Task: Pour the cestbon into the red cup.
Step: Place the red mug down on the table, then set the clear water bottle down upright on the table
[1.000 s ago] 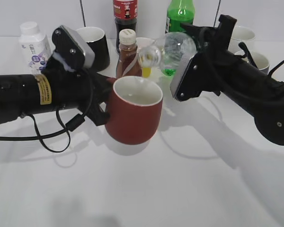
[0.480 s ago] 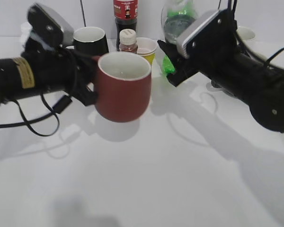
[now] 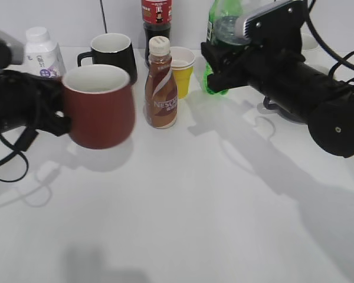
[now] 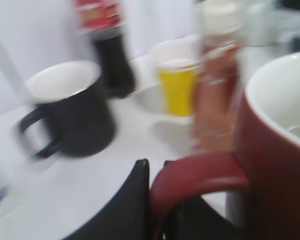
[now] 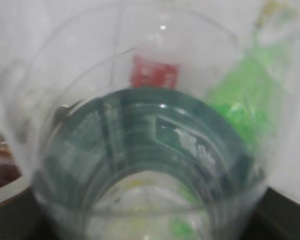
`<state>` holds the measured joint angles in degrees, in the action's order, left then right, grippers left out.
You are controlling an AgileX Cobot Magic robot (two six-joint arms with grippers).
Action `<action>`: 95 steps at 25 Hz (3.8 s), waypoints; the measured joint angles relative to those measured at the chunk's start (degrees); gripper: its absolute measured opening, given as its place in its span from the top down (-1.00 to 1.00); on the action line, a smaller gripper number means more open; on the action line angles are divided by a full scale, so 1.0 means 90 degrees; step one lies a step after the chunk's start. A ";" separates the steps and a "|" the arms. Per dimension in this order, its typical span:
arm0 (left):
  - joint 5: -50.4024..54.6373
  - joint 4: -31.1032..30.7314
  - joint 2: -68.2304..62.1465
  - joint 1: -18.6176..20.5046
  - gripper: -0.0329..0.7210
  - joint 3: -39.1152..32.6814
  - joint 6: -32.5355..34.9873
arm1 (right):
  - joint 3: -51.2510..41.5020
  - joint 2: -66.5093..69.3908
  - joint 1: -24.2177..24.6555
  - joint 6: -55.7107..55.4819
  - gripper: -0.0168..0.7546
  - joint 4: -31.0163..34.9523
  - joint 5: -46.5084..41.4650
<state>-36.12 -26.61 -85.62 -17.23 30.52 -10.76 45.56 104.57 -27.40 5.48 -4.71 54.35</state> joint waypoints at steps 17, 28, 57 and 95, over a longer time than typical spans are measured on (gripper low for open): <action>-0.2552 0.2083 -0.2080 0.0635 0.81 0.0047 0.1195 | 0.0029 0.0761 0.0000 -0.0609 -0.27 0.0881 0.0195; -0.2732 0.2196 -0.3175 0.0635 0.81 0.0923 0.1808 | 0.0078 0.0905 0.0000 -0.0556 -0.27 0.0891 0.0290; -0.3663 0.2298 -0.2875 0.0635 0.28 -0.0544 0.1741 | 0.0078 0.0920 0.0000 -0.0523 -0.27 0.0901 0.0294; -0.3694 0.2232 -0.0949 0.0625 0.28 -0.1196 0.1705 | -0.0164 0.1280 0.0000 -0.0781 -0.57 0.1011 -0.0299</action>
<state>-69.36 -6.52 -94.16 -11.61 19.76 4.59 44.08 116.09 -27.40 -1.55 4.39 51.66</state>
